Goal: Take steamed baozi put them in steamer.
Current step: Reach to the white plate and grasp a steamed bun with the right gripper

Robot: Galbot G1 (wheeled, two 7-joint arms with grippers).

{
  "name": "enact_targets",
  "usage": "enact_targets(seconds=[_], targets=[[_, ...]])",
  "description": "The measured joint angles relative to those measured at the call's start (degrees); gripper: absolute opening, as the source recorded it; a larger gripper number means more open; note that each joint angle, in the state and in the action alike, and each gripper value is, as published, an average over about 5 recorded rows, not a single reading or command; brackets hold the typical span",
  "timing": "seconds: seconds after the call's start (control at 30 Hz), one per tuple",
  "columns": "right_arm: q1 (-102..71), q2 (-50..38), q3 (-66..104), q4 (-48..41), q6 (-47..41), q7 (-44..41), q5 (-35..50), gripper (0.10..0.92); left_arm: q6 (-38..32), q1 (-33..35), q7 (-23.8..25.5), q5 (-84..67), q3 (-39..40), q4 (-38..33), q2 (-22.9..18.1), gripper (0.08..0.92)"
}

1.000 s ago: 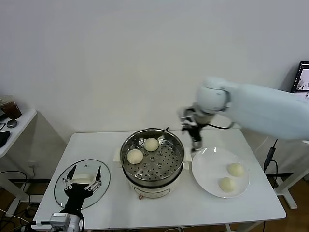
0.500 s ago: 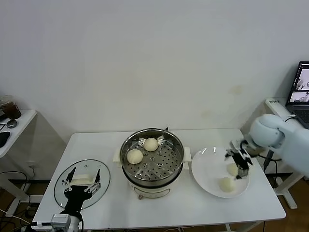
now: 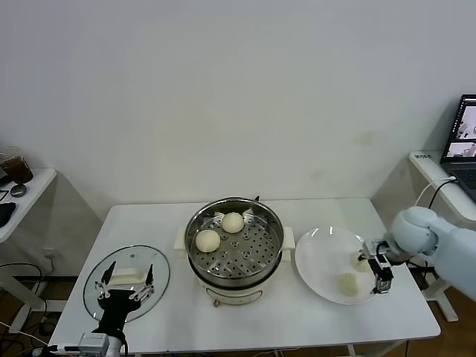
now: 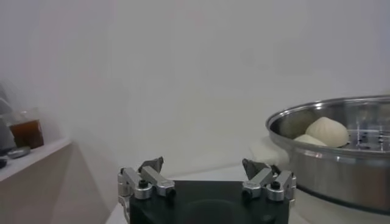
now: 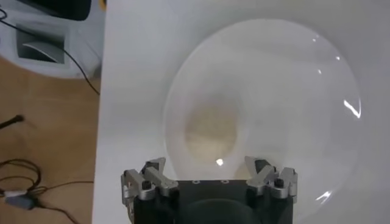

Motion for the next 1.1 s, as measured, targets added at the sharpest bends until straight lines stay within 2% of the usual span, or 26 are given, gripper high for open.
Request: enact_targets(seconds=[0.33, 0.83, 0.93, 1.1], targets=[[-2.28, 4.25, 1.61, -4.11, 0.11, 1.32, -1.08, 0.804, -0.10, -0.18, -0.03, 0.01, -0.33, 0.51, -0.02, 0.823], [-2.43, 6.11, 1.85, -5.84, -1.44, -0.60, -1.54, 0.449, -0.15, -0.40, -0.08, -0.06, -0.45, 0.54, -0.14, 0.823], [-1.90, 5.79, 1.60, -5.76, -1.47, -1.13, -1.23, 0.414, -0.13, -0.41, -0.08, -0.07, -0.35, 0.50, -0.16, 0.823], [0.16, 4.74, 0.94, -5.25, -1.01, -2.76, 0.05, 0.413, -0.08, -0.41, -0.07, -0.11, -0.24, 0.33, -0.06, 0.823]])
